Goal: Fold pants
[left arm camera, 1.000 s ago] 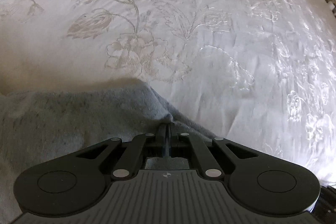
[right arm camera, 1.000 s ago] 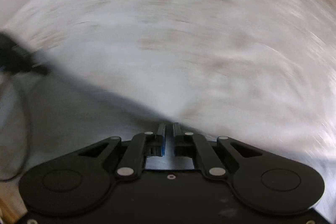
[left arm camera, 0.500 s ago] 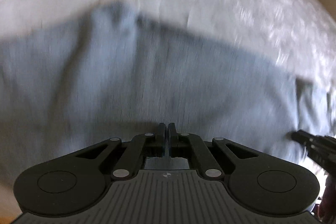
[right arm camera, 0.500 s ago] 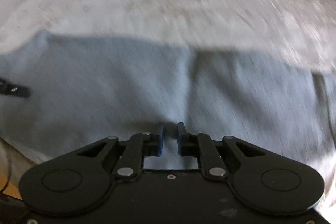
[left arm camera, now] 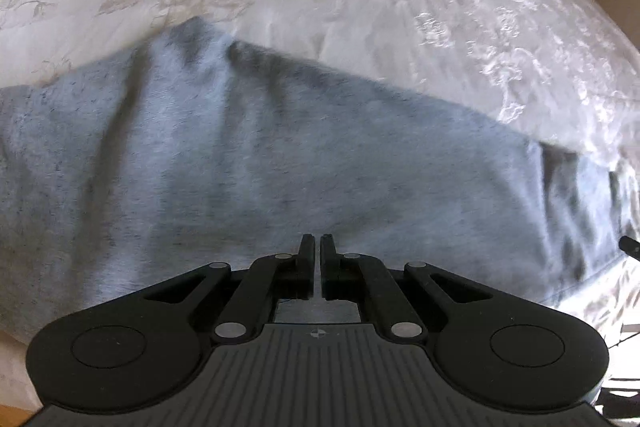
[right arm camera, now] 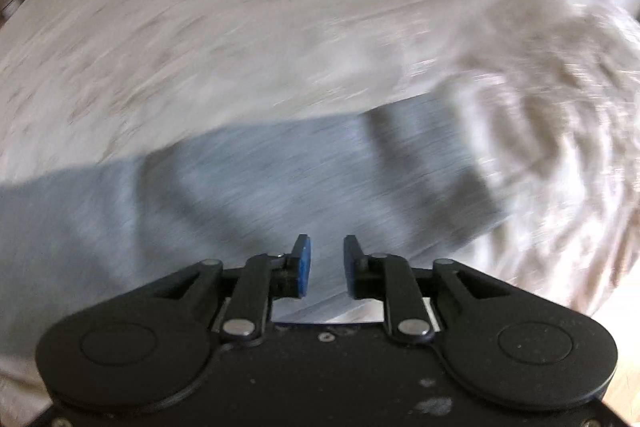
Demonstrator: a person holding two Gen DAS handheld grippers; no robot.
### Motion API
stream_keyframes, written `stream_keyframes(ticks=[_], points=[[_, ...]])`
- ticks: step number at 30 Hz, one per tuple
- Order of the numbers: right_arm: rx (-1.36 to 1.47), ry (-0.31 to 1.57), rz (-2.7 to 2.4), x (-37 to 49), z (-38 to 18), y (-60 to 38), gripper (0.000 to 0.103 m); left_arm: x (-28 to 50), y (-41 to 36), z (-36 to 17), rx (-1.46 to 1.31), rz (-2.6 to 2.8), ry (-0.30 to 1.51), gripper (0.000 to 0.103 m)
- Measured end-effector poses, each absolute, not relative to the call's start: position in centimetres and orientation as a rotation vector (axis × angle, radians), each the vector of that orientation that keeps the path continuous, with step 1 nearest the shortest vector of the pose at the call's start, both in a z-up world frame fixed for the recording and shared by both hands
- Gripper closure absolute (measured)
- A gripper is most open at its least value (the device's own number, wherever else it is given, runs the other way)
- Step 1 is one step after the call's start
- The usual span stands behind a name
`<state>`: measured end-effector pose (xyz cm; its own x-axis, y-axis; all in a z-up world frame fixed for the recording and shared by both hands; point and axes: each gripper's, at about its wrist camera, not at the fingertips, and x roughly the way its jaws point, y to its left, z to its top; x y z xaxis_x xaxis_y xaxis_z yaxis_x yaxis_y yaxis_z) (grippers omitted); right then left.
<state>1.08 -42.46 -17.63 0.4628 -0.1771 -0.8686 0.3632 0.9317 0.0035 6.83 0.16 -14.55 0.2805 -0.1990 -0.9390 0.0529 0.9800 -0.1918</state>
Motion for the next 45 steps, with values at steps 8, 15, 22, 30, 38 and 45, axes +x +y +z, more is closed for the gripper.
stream_keyframes(ticks=[8,15,22,30,38,45], points=[[0.138,1.028,-0.259,5.9,-19.2,-50.7,0.058,6.2,-6.4,-15.0,-0.162,-0.126,1.3,0.099],[0.162,1.112,-0.08,9.5,-22.0,-55.8,0.045,5.6,-11.7,-14.8,-0.196,-0.094,1.295,0.099],[0.31,1.2,0.072,10.6,-25.1,-58.7,0.034,5.4,-14.3,-14.3,-0.199,-0.043,1.283,0.099],[0.478,1.057,0.064,9.0,-20.6,-60.2,0.097,6.2,-16.8,-13.9,-0.16,-0.054,1.27,0.099],[0.494,1.148,-0.028,9.2,-23.5,-61.5,0.098,9.9,-22.9,-15.7,-0.08,-0.175,1.235,0.099],[0.523,1.121,0.035,7.8,-22.3,-63.6,0.045,14.4,-24.9,-19.6,-0.064,-0.133,1.292,0.099]])
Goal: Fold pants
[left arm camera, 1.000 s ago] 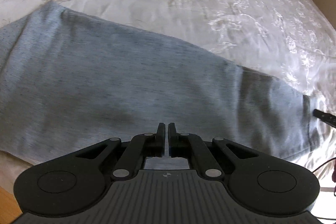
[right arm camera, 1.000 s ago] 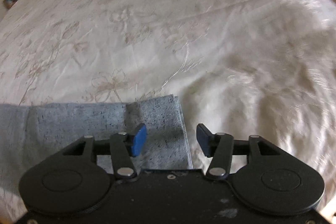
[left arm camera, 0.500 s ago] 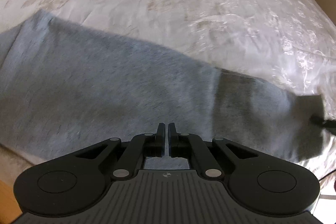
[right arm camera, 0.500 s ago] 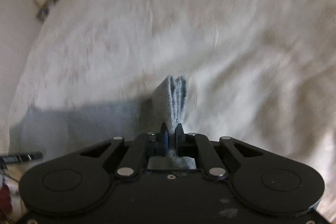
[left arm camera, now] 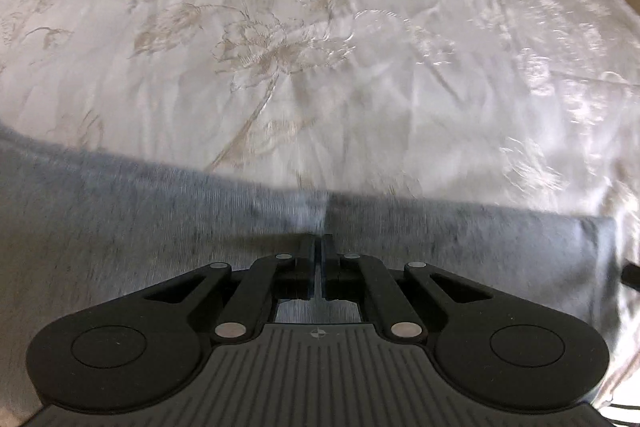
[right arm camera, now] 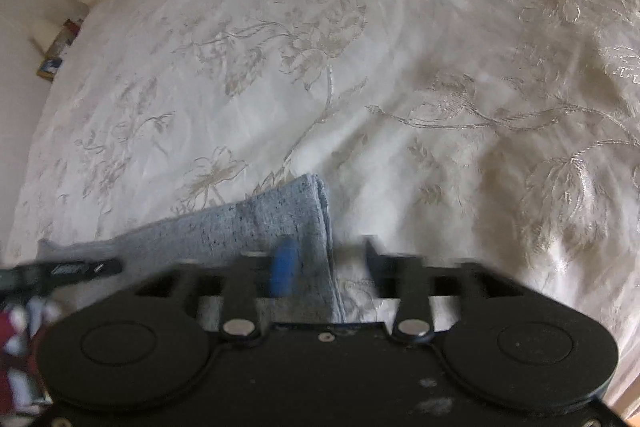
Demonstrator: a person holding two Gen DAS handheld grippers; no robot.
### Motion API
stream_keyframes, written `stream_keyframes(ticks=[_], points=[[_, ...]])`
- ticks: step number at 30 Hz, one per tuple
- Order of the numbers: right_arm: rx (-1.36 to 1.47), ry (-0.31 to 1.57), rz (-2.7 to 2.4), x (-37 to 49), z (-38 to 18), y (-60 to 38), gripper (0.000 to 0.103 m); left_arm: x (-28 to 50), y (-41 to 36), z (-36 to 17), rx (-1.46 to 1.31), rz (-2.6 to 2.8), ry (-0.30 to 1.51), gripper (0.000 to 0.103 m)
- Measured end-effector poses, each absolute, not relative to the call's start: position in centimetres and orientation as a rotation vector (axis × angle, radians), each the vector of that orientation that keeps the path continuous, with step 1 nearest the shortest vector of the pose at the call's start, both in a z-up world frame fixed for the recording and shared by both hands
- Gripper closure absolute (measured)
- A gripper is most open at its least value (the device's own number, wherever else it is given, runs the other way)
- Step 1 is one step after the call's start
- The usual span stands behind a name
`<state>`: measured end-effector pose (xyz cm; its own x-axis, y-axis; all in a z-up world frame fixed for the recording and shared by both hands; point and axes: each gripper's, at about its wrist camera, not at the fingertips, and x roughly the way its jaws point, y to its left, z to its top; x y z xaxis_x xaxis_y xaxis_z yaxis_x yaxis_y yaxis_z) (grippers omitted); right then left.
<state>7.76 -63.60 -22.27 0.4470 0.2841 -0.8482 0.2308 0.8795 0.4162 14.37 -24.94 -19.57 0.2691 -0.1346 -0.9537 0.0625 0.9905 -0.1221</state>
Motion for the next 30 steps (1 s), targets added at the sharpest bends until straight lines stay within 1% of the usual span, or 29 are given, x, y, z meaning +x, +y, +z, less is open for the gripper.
stream_keyframes(ticks=[2,6,8,13,14,15,17,19,23,30], points=[[0.51,1.146,0.061,7.4,-22.5,-63.8,0.045,15.1,-24.6,-19.3,-0.088,-0.133,1.284,0.099],[0.508,1.176,0.125,6.9,-23.2,-63.7,0.043,14.8,-22.7,-16.9,-0.148,-0.11,1.238,0.099],[0.502,1.19,0.16,6.9,-23.7,-63.2,0.04,13.8,-21.2,-15.7,-0.167,-0.083,1.218,0.099],[0.52,1.21,0.192,7.4,-25.4,-62.3,0.039,10.9,-18.9,-14.8,-0.169,-0.039,1.24,0.099],[0.54,1.211,0.195,7.5,-25.7,-62.3,0.041,10.3,-18.9,-14.9,-0.16,-0.038,1.249,0.099],[0.563,1.211,0.199,7.6,-25.9,-62.3,0.046,9.7,-18.9,-14.9,-0.153,-0.039,1.257,0.099],[0.6,1.219,0.217,7.5,-25.9,-62.1,0.09,8.6,-19.3,-15.0,-0.152,-0.053,1.273,0.099],[0.615,1.195,0.221,7.6,-25.5,-61.8,0.091,8.1,-19.6,-15.1,-0.157,-0.079,1.286,0.099],[0.662,1.121,0.2,6.7,-22.7,-61.8,0.092,7.3,-21.8,-16.0,-0.153,-0.168,1.297,0.099],[0.627,1.068,0.177,6.0,-18.6,-59.8,0.092,7.7,-25.0,-19.7,-0.035,-0.241,1.362,0.099]])
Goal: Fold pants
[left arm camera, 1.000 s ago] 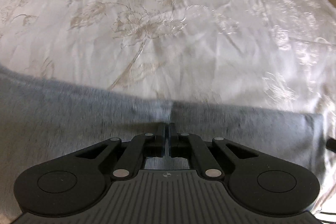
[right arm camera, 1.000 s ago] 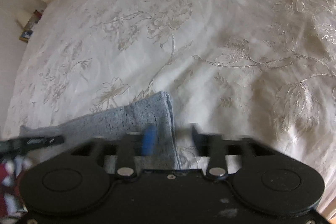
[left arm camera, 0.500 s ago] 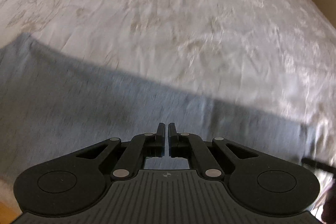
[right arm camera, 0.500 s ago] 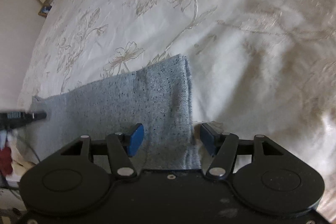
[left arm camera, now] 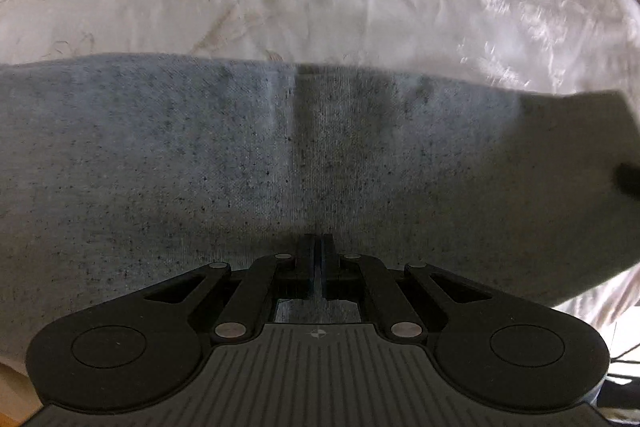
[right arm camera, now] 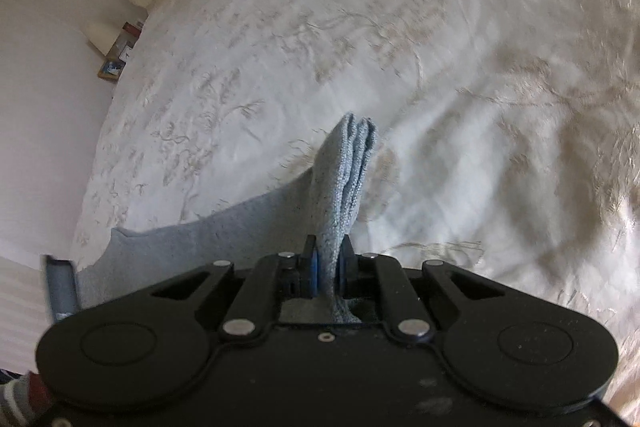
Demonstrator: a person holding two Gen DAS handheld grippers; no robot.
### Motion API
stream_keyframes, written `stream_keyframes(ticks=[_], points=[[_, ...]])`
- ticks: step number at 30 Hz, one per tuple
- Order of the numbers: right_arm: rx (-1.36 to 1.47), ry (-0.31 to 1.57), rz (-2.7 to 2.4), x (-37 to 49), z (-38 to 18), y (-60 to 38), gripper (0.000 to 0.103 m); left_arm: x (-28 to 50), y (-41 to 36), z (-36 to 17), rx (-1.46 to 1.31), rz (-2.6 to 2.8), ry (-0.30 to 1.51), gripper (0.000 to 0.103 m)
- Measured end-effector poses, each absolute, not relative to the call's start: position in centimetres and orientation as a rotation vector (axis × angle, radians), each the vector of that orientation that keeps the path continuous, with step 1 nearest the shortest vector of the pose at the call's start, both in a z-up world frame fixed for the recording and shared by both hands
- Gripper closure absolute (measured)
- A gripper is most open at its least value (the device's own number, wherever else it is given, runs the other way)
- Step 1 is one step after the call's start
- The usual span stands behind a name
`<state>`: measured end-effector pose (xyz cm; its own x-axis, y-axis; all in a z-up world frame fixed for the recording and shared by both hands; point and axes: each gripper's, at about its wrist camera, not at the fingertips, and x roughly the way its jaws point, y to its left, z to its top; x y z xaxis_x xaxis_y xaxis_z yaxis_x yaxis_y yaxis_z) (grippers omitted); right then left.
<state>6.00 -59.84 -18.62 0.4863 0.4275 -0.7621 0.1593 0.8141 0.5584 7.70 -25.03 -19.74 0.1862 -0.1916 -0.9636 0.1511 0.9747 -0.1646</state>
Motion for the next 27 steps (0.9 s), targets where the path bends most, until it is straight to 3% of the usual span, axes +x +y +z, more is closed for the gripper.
stream_keyframes(ticks=[9,17,21,27], points=[[0.5,0.985,0.131,5.6,-11.5,-51.8,0.092,8.2,-18.8,-15.2,-0.048,-0.298,1.25,0.099],[0.458,0.902,0.182,5.7,-5.9,-35.6,0.092,8.9,-6.0,-12.5,-0.068,-0.302,1.206,0.099],[0.436,0.927,0.267,7.1,-7.5,-24.8,0.092,8.9,0.9,-11.8,-0.067,-0.249,1.194,0.099],[0.31,1.052,0.308,8.5,-14.6,-12.0,0.092,8.1,9.2,-11.1,-0.099,-0.153,1.194,0.099]])
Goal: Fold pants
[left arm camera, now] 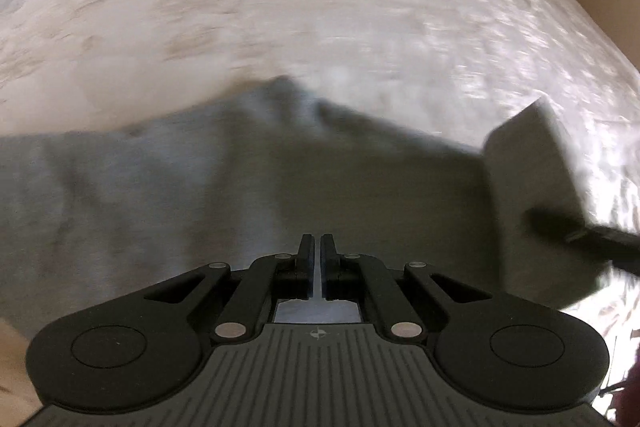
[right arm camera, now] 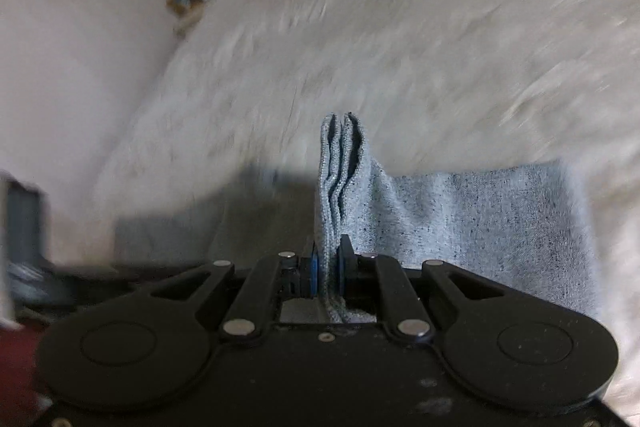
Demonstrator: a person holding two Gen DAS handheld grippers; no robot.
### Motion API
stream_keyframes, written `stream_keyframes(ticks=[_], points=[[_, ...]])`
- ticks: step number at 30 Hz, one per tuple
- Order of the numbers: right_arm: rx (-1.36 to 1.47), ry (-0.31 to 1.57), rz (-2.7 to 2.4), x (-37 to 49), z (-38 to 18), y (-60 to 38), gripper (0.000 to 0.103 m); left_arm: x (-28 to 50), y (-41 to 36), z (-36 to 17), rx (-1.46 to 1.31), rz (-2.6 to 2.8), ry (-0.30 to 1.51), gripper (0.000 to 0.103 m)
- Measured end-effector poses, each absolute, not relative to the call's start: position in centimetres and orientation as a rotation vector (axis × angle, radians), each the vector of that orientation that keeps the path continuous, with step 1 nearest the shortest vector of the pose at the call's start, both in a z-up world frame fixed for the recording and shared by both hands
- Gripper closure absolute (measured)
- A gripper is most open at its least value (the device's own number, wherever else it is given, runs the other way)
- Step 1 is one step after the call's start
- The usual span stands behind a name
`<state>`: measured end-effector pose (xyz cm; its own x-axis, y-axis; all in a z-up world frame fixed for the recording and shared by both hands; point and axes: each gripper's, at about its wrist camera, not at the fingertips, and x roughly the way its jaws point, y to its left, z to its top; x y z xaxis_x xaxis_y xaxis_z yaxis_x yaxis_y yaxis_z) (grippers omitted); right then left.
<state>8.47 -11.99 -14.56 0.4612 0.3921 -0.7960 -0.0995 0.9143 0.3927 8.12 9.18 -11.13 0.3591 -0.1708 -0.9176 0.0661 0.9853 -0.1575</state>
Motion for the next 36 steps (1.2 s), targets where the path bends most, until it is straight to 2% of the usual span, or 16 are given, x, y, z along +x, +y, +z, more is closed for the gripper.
stream_keyframes(ticks=[3,4,5,7,11,15,17,18,27,30,36], points=[[0.2,1.136,0.278,8.6,-17.7,-8.0,0.09,7.6,11.3,-10.8,-0.112,-0.136,1.191,0.099],[0.188,1.144,0.285,8.6,-18.1,-7.1,0.084,7.5,11.9,-10.9,-0.114,-0.135,1.191,0.099],[0.179,1.14,0.298,8.6,-17.9,-6.6,0.077,7.3,12.1,-10.8,-0.116,-0.136,1.19,0.099],[0.19,1.109,0.351,8.4,-16.6,-6.2,0.068,7.2,12.3,-10.7,-0.123,-0.141,1.189,0.099],[0.239,1.022,0.384,7.6,-13.7,-8.6,0.064,7.2,11.7,-10.3,-0.147,-0.169,1.171,0.099],[0.272,1.021,0.266,7.8,-13.7,-13.8,0.065,7.6,9.3,-9.6,-0.16,-0.208,1.127,0.099],[0.26,1.065,0.202,8.6,-14.9,-16.0,0.08,8.1,7.6,-9.7,-0.17,-0.223,1.133,0.099],[0.261,1.084,0.177,8.8,-15.4,-17.1,0.082,8.3,6.7,-9.9,-0.177,-0.233,1.139,0.099],[0.273,1.239,0.075,9.9,-20.7,-22.3,0.086,9.4,-0.1,-14.9,-0.053,-0.198,1.321,0.099],[0.252,1.253,0.1,9.6,-20.7,-22.3,0.087,9.1,-0.8,-16.8,0.012,-0.15,1.401,0.099],[0.223,1.218,0.187,10.0,-19.3,-21.9,0.083,8.5,-0.6,-17.7,0.024,-0.106,1.414,0.099]])
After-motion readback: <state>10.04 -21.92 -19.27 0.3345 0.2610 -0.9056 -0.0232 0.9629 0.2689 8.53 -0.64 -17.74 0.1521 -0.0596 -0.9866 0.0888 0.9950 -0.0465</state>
